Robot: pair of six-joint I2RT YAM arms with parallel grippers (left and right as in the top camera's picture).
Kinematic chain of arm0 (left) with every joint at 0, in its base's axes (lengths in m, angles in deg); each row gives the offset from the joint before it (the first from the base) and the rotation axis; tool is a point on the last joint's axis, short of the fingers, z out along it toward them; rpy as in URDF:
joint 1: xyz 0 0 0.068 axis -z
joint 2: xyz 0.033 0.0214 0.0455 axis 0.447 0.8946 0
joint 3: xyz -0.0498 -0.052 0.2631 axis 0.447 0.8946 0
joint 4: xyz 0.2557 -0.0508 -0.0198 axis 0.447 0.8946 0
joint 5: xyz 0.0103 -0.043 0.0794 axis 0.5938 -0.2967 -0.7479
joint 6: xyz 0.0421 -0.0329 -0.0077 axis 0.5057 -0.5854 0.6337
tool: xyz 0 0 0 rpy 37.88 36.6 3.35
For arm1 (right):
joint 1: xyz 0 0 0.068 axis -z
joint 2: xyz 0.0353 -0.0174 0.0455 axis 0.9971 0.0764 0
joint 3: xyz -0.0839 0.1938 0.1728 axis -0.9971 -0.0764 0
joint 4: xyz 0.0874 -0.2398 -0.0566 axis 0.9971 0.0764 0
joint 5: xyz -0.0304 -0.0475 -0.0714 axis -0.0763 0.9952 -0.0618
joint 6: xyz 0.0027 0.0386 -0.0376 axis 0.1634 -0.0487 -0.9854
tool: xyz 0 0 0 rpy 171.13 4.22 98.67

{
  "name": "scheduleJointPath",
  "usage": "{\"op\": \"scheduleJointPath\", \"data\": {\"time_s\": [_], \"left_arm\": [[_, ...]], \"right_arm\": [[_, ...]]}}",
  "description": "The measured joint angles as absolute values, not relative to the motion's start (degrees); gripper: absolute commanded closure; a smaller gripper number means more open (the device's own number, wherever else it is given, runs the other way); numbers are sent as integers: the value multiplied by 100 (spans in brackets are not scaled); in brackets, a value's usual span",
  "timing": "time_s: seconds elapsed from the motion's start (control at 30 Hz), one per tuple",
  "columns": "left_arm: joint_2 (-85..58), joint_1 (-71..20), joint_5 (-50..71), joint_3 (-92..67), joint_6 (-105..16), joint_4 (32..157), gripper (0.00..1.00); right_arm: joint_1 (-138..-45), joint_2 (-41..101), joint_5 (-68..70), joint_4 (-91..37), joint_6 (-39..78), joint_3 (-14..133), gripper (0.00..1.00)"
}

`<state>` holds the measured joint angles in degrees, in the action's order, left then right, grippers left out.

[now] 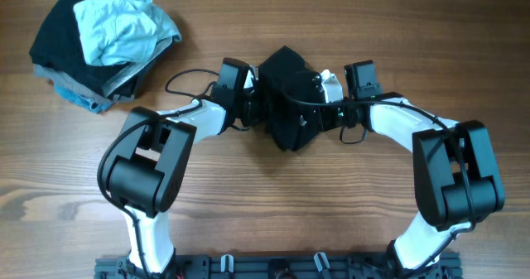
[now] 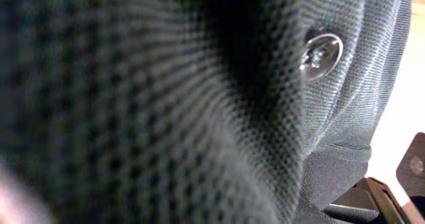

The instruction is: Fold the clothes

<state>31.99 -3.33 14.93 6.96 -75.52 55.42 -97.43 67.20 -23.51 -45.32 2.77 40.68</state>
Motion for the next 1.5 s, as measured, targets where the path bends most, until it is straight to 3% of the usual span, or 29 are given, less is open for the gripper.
{"op": "scheduleJointPath", "data": {"time_s": [0.17,0.37,0.53,0.73,0.77,0.8,0.83,0.93,1.07,1.23,1.33,1.5], "left_arm": [[3149,-459,1655,580,-7074,6088,96],[2322,-1078,1889,-139,-5694,8905,96],[1166,-1841,1928,-1510,-5174,8632,96],[1118,-3943,1441,-1925,-5052,7686,95],[1192,-4276,1340,-1925,-5050,7714,76],[1317,-4621,1229,-1925,-5050,7780,41],[1464,-4874,1163,-1925,-5032,7804,20],[2102,-5259,1100,-1925,-5006,7841,0],[2919,-5174,1251,-1925,-4849,8182,0],[2834,-5237,1345,-1934,-4676,8881,0],[2189,-5443,1316,-1927,-4446,9753,0],[-82,-5478,1303,-1923,-3716,10532,0]], "right_arm": [[-9689,6420,-2160,-3561,266,4054,94],[-9365,4484,-2036,-3212,268,3956,92],[-9350,3826,-2032,-3255,362,3956,92],[-9350,3830,-2034,-3034,469,3956,92],[-9350,3830,-2034,-3032,491,3956,92],[-9350,3830,-2034,-3034,513,3956,92],[-9350,3830,-2034,-3037,532,3956,92],[-9350,3830,-2034,-3037,637,3956,92],[-9350,3830,-2034,-3026,714,3956,92],[-9350,3830,-2034,-2965,731,3956,92],[-9350,3830,-2034,-3019,729,3956,89],[-9350,3775,-2029,-3356,688,3956,85]]}}
